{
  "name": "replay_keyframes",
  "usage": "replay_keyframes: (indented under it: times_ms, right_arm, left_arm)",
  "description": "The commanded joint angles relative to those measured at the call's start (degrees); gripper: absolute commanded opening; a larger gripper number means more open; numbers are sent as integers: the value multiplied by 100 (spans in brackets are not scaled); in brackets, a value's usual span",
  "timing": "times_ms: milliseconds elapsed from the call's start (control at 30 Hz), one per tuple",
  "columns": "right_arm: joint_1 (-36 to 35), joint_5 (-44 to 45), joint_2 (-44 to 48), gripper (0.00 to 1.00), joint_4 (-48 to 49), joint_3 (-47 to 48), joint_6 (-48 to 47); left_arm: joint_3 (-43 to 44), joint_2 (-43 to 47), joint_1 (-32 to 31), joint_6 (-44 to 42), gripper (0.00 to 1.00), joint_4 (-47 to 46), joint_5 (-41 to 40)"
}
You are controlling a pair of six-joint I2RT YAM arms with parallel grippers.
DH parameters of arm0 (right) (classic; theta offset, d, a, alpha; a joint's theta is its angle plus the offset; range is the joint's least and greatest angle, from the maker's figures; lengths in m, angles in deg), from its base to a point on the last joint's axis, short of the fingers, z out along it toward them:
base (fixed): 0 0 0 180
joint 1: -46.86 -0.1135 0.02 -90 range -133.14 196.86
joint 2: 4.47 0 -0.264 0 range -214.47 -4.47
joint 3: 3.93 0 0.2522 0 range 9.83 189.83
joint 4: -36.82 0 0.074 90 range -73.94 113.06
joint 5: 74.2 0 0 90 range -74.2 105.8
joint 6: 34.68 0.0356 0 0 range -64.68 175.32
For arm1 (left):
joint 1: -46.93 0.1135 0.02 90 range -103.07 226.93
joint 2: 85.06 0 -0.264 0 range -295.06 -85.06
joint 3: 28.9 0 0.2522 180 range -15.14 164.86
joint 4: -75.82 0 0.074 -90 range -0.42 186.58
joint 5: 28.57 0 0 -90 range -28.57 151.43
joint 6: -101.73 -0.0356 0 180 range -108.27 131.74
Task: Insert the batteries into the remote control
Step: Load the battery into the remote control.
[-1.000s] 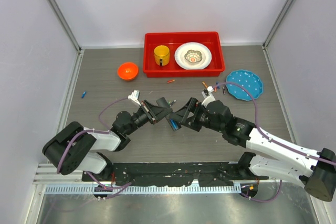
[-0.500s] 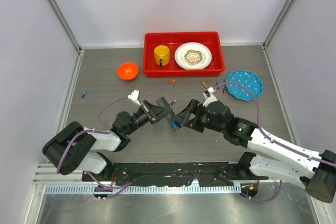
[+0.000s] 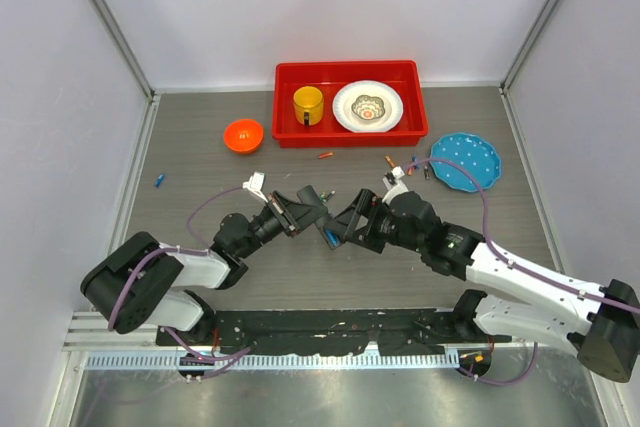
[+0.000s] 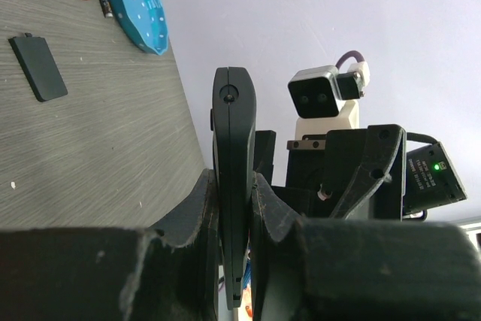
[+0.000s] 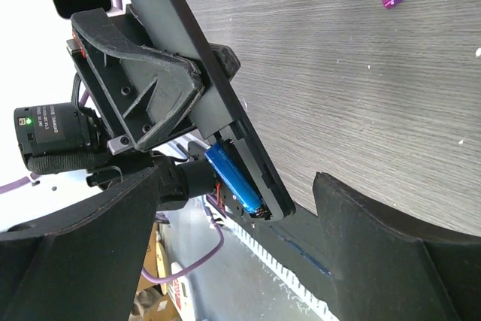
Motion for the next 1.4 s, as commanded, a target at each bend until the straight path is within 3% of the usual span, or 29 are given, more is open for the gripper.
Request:
replay_keyframes:
  times_ms: [0, 567, 1367]
  right_arm:
    - [29, -143, -139, 88, 530, -74, 229]
    - [178, -231, -333, 87, 1049, -329, 449]
    - [213, -372, -447, 73, 1383, -654, 598]
  left_arm:
    - [-14, 170, 0, -124, 0, -1495, -25]
    - [-32, 188, 0, -159, 0, -1486, -25]
    - [3, 258, 0, -194, 0, -1486, -104]
